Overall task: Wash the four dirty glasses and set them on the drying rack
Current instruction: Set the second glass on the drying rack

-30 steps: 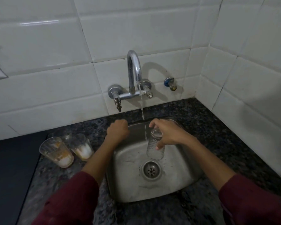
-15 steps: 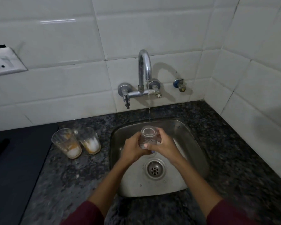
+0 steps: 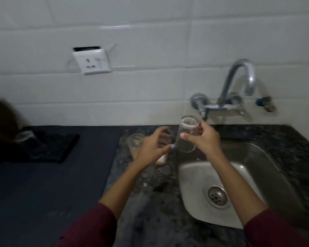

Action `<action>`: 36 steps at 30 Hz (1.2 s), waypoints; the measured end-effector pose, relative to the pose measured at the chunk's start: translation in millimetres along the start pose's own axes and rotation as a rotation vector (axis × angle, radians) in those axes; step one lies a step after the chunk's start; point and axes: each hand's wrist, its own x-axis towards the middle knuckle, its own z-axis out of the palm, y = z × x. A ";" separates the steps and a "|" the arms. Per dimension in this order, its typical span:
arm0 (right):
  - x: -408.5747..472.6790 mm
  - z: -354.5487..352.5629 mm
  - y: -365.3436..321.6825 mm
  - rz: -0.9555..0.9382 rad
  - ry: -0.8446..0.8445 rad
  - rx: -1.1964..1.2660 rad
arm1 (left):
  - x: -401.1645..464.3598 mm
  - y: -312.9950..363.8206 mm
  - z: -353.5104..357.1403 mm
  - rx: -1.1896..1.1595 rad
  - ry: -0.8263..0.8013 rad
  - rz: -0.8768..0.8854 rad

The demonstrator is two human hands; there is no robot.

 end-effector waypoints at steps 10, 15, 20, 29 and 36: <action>2.9 309.0 -135.9 -0.138 -0.421 0.090 | -119.7 -193.7 -261.1 0.442 0.334 -0.558; 3.9 438.1 -163.9 -0.142 -0.537 0.078 | -150.5 -259.7 -306.7 0.591 0.270 -0.883; 28.9 517.1 -178.3 -0.142 -0.636 0.002 | -153.8 -292.3 -323.0 0.576 0.230 -0.994; 52.7 590.7 -167.7 -0.169 -0.823 -0.245 | -159.4 -319.5 -318.8 0.593 0.137 -1.023; 52.9 590.3 -162.2 -0.172 -0.872 -0.285 | -151.8 -308.6 -321.3 0.557 0.136 -1.056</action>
